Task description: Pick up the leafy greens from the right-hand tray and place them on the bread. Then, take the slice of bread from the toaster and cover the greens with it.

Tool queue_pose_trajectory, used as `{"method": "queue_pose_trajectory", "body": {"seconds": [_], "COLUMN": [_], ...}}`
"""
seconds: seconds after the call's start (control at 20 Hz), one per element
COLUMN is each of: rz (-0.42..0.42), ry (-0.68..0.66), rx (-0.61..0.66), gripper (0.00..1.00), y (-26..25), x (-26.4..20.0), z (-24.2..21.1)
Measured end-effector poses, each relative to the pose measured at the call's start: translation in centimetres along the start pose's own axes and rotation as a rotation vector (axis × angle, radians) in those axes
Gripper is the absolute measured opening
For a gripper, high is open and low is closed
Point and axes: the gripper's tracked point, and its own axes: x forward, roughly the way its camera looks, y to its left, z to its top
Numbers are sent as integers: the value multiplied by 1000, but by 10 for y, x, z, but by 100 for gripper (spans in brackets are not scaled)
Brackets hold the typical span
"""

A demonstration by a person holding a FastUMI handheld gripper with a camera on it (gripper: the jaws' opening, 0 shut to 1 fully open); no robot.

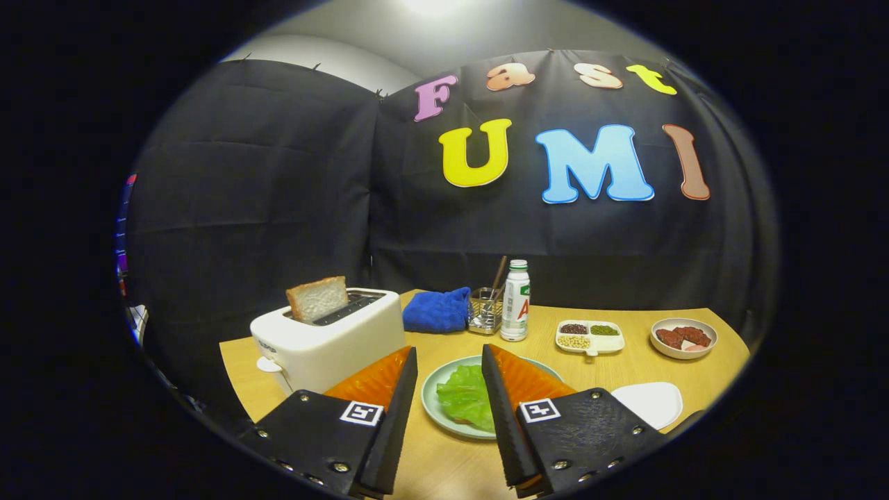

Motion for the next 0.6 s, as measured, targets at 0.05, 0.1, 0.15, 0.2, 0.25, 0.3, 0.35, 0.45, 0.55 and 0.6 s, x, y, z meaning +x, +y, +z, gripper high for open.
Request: {"method": "queue_pose_trajectory", "body": {"seconds": [0.05,0.1,0.15,0.2,0.25,0.3,0.35,0.45,0.55,0.6], "rz": [7,13,7,2,3,11,17,36,74,92], "ry": [-5,-12,-19,-24,-28,-30,-34,-44,-45,-45], "rx": [10,16,22,26,26,21,17,12,-3,-12], "gripper": [57,57,57,57,57,57,57,57,57,57], "y": [8,14,17,21,26,33,39,54,80,91], "x": [0,-1,0,-1,0,0,0,4,6,7], "z": [4,9,13,15,18,19,22,27,30,29]}}
